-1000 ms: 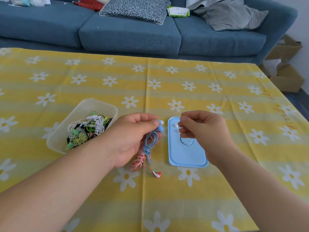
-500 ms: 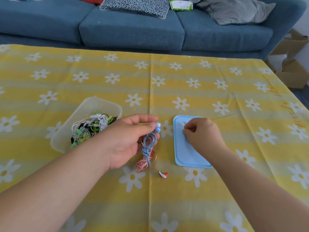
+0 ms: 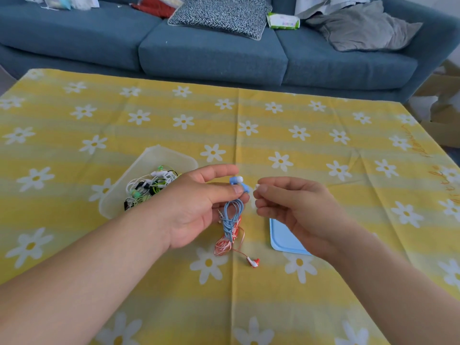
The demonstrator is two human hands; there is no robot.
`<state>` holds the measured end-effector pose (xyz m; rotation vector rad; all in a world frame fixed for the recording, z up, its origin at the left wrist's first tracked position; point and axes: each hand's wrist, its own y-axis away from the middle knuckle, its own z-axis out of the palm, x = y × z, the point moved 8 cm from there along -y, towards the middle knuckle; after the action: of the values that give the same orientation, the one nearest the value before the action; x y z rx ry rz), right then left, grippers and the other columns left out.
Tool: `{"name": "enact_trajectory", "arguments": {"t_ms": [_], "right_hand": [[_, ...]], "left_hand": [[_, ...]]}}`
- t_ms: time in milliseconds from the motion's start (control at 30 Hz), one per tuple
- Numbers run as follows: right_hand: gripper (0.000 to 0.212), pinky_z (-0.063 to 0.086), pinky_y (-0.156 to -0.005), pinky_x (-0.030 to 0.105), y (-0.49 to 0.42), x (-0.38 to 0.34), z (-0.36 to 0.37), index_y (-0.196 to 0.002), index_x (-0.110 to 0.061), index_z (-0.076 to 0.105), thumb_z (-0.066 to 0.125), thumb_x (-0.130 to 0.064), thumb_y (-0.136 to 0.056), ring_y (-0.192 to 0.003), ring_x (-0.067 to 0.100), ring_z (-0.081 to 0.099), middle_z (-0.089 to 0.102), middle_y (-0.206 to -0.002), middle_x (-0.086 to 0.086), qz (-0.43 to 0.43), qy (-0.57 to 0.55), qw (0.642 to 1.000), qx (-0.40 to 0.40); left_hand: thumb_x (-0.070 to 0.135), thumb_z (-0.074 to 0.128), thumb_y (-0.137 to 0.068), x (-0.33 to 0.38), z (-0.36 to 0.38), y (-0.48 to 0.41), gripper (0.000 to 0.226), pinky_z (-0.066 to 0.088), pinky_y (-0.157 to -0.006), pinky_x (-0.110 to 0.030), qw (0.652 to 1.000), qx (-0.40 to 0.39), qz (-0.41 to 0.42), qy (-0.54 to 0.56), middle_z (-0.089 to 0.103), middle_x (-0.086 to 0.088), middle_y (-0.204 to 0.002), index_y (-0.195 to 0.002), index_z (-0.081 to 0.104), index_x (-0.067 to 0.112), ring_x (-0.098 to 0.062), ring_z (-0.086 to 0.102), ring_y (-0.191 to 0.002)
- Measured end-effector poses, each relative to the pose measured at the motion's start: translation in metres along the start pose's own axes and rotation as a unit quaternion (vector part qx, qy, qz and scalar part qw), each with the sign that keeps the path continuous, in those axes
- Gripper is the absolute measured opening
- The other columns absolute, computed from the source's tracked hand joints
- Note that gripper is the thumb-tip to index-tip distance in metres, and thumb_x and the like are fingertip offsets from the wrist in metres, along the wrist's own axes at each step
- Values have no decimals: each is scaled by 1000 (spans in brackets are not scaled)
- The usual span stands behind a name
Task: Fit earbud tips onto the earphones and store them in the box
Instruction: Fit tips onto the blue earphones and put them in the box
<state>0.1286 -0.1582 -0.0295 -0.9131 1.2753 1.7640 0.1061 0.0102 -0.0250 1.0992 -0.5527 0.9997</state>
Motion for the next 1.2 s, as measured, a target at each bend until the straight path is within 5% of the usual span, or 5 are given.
{"name": "enact_trajectory", "arguments": {"t_ms": [133, 400, 700, 900, 1200], "right_hand": [[40, 61, -68, 28, 2, 1, 6, -107, 6, 72, 77, -1, -68, -73, 23, 73, 75, -88, 18, 22, -48, 998, -16], [29, 61, -64, 27, 4, 4, 10, -107, 7, 70, 73, 2, -78, -69, 21, 72, 75, -83, 17, 45, -89, 994, -36], [24, 61, -63, 26, 6, 0, 8, -95, 3, 73, 75, -2, -72, -67, 19, 71, 74, -80, 16, 29, -84, 995, -46], [34, 60, -63, 26, 5, 2, 7, -104, 8, 71, 76, -3, -72, -67, 20, 70, 71, -88, 20, 37, -103, 993, -37], [25, 62, -63, 27, 7, 2, 10, -94, 3, 72, 74, 1, -69, -68, 22, 73, 73, -86, 20, 43, -118, 992, -30]], "left_hand": [[-5, 68, -89, -1, 3, 1, 31, 62, -68, -29, 1000, -7, 4, -10, 78, -13, -93, -116, 69, 9, -20, 78, -82], [-4, 68, -89, 0, 10, 0, 26, 62, -64, -27, 1000, -6, 24, -8, 77, -14, -91, -113, 69, 6, -17, 75, -75], [4, 64, -98, 0, 15, -2, 13, 58, -83, -34, 989, 8, 84, -119, 75, -8, -94, -106, 71, 12, -16, 74, -84], [7, 63, -99, 7, 17, 1, 17, 58, -73, -24, 975, 8, 126, -184, 75, -15, -107, -107, 73, 18, -14, 77, -85], [5, 66, -97, 10, 15, 1, 13, 54, -64, -16, 974, 24, 142, -177, 79, -8, -95, -105, 72, 13, -10, 75, -77]]}}
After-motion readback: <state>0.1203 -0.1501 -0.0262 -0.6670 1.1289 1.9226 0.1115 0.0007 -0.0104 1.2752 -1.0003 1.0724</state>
